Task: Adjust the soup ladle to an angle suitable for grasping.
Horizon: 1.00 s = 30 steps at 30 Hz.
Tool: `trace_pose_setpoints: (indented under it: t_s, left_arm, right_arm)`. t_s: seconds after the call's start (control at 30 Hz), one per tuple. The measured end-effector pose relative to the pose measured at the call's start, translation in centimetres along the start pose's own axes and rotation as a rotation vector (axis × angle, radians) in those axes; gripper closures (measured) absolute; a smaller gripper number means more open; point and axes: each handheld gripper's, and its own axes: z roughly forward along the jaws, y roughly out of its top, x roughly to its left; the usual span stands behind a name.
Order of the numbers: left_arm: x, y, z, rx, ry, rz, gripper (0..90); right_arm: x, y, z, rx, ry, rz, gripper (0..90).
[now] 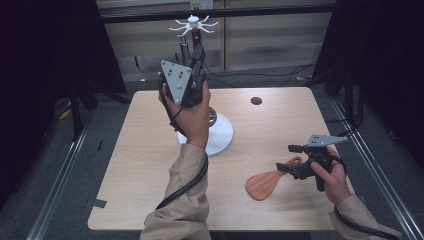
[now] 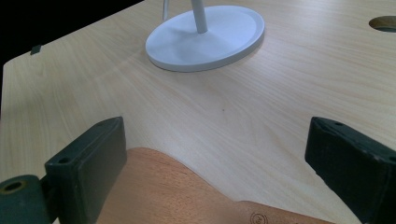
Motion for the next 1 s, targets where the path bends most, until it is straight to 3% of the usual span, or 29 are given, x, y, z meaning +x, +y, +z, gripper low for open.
trace_pose_setpoints:
  t_s: [0.27, 0.5, 1.0]
  left_arm:
    - [0.1, 0.1, 1.4, 0.029, -0.001, 0.002, 90.0]
    - [0.4, 0.1, 2.0, 0.027, 0.010, -0.006, 90.0]
    - [1.6, 0.5, 1.8, 0.033, 0.035, -0.022, 90.0]
  right_arm:
    - [-0.1, 0.0, -0.1, -0.006, -0.002, 0.003, 5.0]
    - [-0.3, 0.0, -0.2, -0.010, -0.001, 0.003, 5.0]
    - [-0.2, -0.1, 0.1, -0.002, 0.003, 0.005, 5.0]
